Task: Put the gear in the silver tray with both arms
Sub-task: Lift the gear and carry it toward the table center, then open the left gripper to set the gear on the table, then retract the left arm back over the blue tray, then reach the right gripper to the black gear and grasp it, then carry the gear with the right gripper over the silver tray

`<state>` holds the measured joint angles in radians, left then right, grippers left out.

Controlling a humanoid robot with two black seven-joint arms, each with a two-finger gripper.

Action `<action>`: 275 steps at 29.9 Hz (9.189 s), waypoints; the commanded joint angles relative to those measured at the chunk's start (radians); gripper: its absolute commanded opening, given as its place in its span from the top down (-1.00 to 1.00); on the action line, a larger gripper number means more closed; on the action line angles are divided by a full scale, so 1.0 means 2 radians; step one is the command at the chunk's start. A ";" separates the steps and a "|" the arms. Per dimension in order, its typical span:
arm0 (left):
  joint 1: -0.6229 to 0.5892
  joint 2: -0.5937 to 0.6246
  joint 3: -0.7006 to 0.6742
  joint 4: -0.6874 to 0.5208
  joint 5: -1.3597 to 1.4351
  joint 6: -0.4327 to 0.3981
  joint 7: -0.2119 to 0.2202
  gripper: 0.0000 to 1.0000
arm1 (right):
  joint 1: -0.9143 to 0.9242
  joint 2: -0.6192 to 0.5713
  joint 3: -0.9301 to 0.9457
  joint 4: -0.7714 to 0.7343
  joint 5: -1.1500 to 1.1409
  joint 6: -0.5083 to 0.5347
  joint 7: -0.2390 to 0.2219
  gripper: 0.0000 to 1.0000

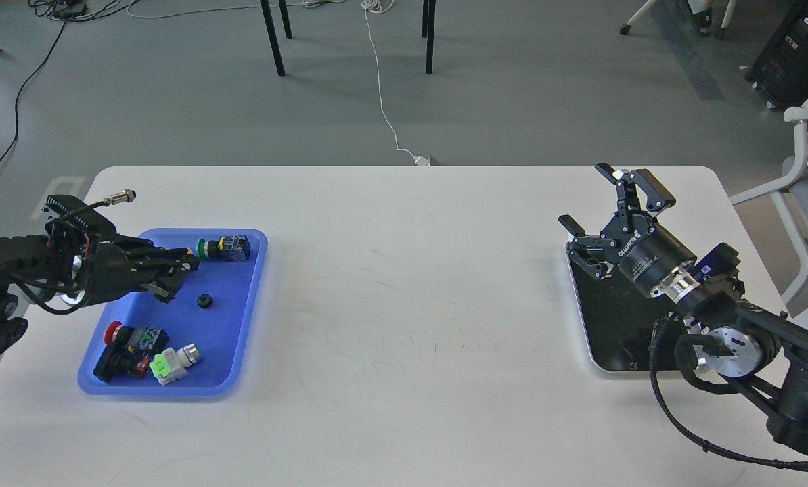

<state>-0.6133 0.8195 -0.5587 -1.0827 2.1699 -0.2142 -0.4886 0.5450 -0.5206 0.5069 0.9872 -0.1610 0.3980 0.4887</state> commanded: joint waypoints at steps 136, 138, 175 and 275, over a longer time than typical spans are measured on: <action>0.250 -0.253 -0.356 -0.072 -0.767 -0.105 0.066 -0.96 | 0.480 0.170 -0.654 0.012 -0.509 -0.135 0.000 -0.98; 0.250 -0.253 -0.357 -0.072 -0.767 -0.109 0.066 -0.96 | 0.489 0.191 -0.665 0.011 -0.510 -0.141 0.000 -0.97; 0.252 -0.254 -0.363 -0.074 -0.767 -0.119 0.066 -0.96 | 0.473 0.260 -0.751 -0.026 -0.526 -0.236 0.000 -0.28; 0.255 -0.263 -0.367 -0.074 -0.767 -0.130 0.066 -0.96 | 0.401 -0.004 -0.746 -0.087 -0.600 -0.280 0.000 0.59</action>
<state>-0.1013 0.2974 -1.2933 -1.2319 0.6350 -0.4739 -0.3560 1.3650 -0.5431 -0.9866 0.8462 -1.3600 -0.1626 0.4887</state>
